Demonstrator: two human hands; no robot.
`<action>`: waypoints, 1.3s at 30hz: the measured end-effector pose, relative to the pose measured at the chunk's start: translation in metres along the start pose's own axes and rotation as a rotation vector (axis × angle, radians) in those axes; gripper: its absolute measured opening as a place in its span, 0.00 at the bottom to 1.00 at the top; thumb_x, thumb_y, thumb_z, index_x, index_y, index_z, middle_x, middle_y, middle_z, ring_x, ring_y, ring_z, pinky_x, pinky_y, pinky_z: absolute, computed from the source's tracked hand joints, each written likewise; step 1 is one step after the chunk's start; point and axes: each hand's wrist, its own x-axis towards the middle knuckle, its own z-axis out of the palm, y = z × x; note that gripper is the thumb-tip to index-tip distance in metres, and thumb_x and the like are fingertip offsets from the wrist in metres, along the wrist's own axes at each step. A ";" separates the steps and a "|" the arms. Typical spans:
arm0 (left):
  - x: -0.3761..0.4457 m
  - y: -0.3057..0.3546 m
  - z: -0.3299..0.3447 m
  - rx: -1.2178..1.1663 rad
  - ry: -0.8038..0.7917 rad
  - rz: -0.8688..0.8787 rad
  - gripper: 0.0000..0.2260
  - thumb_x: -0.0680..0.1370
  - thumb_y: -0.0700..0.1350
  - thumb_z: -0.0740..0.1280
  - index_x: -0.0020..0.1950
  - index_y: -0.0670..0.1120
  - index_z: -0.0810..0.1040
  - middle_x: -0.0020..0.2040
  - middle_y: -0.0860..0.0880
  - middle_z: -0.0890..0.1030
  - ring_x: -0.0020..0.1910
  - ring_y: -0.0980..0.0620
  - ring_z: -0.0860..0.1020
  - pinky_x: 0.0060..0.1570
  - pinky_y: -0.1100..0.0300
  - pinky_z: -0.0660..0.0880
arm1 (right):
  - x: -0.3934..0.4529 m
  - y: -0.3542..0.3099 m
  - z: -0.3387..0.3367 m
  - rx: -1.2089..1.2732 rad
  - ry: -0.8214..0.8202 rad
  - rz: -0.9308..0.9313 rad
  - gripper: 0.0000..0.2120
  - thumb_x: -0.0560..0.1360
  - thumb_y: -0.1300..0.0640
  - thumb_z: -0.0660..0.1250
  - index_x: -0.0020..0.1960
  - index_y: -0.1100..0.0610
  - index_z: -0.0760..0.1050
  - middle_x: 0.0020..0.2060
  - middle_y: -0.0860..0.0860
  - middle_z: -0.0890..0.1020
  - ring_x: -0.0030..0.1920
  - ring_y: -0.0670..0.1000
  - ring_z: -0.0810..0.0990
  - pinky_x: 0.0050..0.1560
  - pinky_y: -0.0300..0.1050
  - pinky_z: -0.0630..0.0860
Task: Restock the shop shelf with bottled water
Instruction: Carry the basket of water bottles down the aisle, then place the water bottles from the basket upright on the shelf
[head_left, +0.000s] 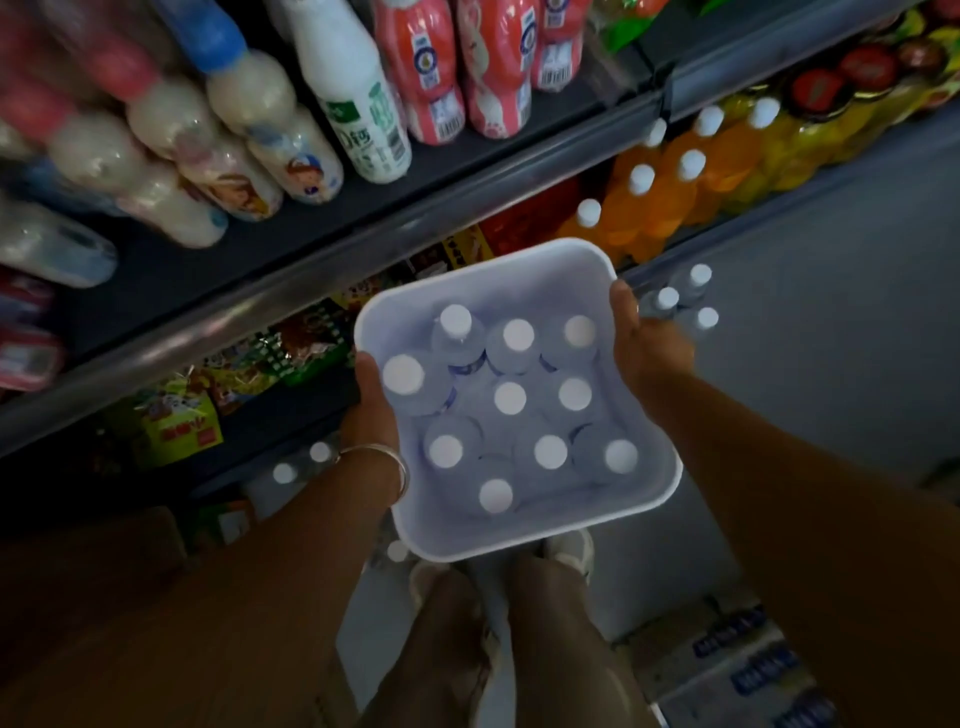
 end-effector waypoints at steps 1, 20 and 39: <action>0.001 0.000 0.000 -0.076 0.002 0.010 0.25 0.81 0.54 0.55 0.74 0.43 0.60 0.73 0.45 0.63 0.72 0.46 0.62 0.64 0.62 0.61 | 0.000 0.000 0.002 -0.042 -0.029 -0.012 0.27 0.82 0.57 0.50 0.77 0.61 0.43 0.68 0.65 0.67 0.64 0.63 0.72 0.61 0.53 0.69; -0.006 0.030 -0.029 0.442 -0.128 0.201 0.15 0.81 0.43 0.56 0.63 0.36 0.72 0.61 0.36 0.75 0.60 0.40 0.73 0.51 0.56 0.67 | -0.039 -0.060 0.009 0.104 0.106 -0.615 0.27 0.77 0.57 0.64 0.74 0.52 0.61 0.72 0.53 0.65 0.71 0.53 0.62 0.71 0.46 0.57; -0.015 0.065 -0.071 0.743 -0.460 0.623 0.37 0.70 0.42 0.72 0.75 0.49 0.57 0.74 0.46 0.60 0.73 0.46 0.59 0.70 0.50 0.62 | -0.064 -0.108 0.014 0.268 -0.175 -0.615 0.30 0.67 0.50 0.76 0.64 0.51 0.68 0.59 0.49 0.77 0.61 0.51 0.75 0.61 0.43 0.69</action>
